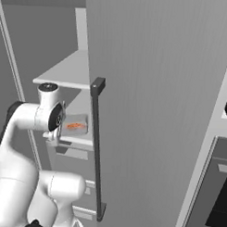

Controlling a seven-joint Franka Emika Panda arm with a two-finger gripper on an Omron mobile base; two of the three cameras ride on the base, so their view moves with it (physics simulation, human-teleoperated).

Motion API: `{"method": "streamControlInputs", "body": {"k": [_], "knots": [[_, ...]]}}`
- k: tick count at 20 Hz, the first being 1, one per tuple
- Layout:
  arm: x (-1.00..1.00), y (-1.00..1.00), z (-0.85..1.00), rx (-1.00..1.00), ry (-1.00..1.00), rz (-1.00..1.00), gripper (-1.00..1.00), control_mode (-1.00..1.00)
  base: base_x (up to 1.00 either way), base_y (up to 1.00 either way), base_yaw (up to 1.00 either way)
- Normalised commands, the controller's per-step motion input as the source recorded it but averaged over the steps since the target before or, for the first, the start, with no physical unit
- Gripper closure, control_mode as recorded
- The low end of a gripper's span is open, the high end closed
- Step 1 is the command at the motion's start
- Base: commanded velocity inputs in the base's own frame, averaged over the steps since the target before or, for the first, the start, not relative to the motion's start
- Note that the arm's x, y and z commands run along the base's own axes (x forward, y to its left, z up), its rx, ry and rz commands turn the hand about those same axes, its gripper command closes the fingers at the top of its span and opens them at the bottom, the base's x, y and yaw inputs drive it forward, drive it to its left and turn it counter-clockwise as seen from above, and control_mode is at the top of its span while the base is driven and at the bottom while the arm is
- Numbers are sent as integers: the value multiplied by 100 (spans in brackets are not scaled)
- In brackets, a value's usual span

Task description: Take the meat container that has the shrimp and place it on the second highest rack of the freezer. Then take the vegetable container that has the bell pepper and sweet potato and place it on the highest rack of the freezer.

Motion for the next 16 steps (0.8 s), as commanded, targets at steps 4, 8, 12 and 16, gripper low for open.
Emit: {"method": "streamControlInputs", "body": {"k": [4, 8, 12, 16], "knots": [[100, 0, -25, -1, -2, 8, 100, -100, 0, 0, 0], [100, 0, -42, 0, -1, 7, 100, -100, 0, 0, 0], [97, 0, -62, -2, -5, 5, 100, -100, 0, 0, 0], [75, 0, -61, -2, -17, 1, 100, -100, 0, 0, 0]]}}
